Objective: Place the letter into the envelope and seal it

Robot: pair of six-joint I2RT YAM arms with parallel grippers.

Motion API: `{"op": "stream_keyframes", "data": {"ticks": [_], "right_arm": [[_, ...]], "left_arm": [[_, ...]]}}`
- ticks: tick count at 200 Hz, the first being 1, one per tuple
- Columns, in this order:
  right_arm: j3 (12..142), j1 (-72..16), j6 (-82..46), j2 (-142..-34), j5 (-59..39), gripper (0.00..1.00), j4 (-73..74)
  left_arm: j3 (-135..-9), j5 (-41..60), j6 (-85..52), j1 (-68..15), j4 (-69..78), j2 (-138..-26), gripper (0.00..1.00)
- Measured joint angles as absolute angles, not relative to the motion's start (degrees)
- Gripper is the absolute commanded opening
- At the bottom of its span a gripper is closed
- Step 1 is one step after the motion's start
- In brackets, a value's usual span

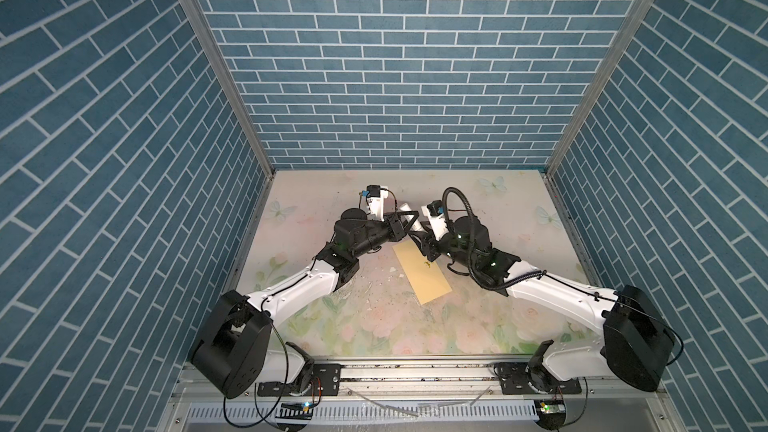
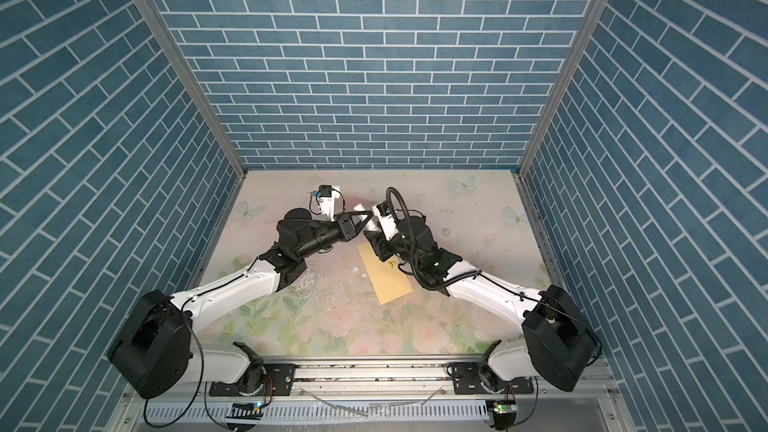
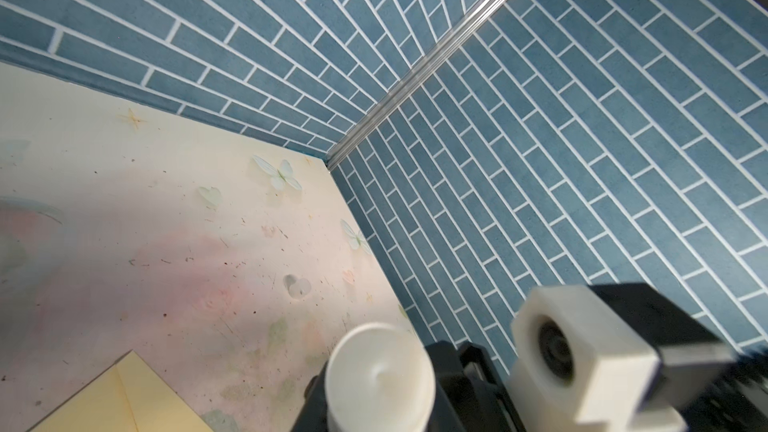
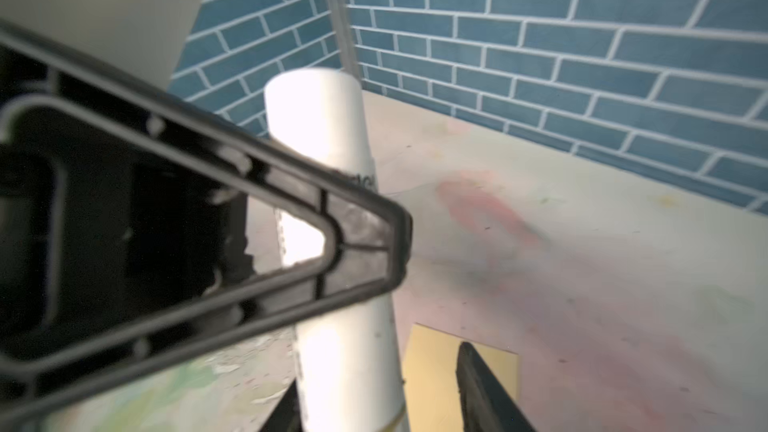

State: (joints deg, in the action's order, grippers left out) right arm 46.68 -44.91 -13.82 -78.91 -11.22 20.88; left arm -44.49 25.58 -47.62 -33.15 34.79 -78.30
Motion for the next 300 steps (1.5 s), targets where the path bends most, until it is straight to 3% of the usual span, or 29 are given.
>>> {"op": "stream_keyframes", "data": {"ticks": [38, 69, 92, 157, 197, 218, 244, 276, 300], "right_arm": [[43.27, -40.75, -22.33, -80.07, -26.46, 0.34, 29.65], [42.63, -39.40, -26.24, -80.82, -31.59, 0.33, 33.93], [42.63, -38.79, -27.53, -80.84, -33.41, 0.31, 36.03], [42.63, -38.54, -28.62, -80.84, -34.94, 0.00, 36.40], [42.65, -39.00, -27.88, -80.38, -31.99, 0.00, 34.00], [44.49, -42.24, -23.79, -78.37, -22.72, 0.00, 26.57], [52.51, -51.75, -15.22, -79.13, 2.94, 0.00, 13.37], [62.52, -60.84, -2.76, -88.64, 34.48, 0.00, 7.55], [64.64, -63.29, 2.17, -94.06, 46.87, 0.00, 8.03]], "left_arm": [[-44.49, 26.26, -47.83, -33.15, 34.65, -77.87, 0.00], [-44.49, 26.68, -47.83, -33.15, 34.52, -77.76, 0.00], [-44.49, 26.89, -47.83, -33.15, 34.52, -77.73, 0.00], [-44.51, 27.24, -48.21, -33.12, 34.59, -77.69, 0.00], [-44.51, 27.03, -48.12, -33.15, 33.45, -77.69, 0.00], [-44.51, 26.59, -47.94, -33.15, 32.86, -77.71, 0.00], [-44.60, 25.08, -47.81, -32.40, 33.82, -77.71, 0.00], [-44.75, 21.67, -47.03, -31.48, 34.94, -78.32, 0.00], [-44.69, 20.86, -46.50, -31.38, 33.56, -79.29, 0.00]]}}
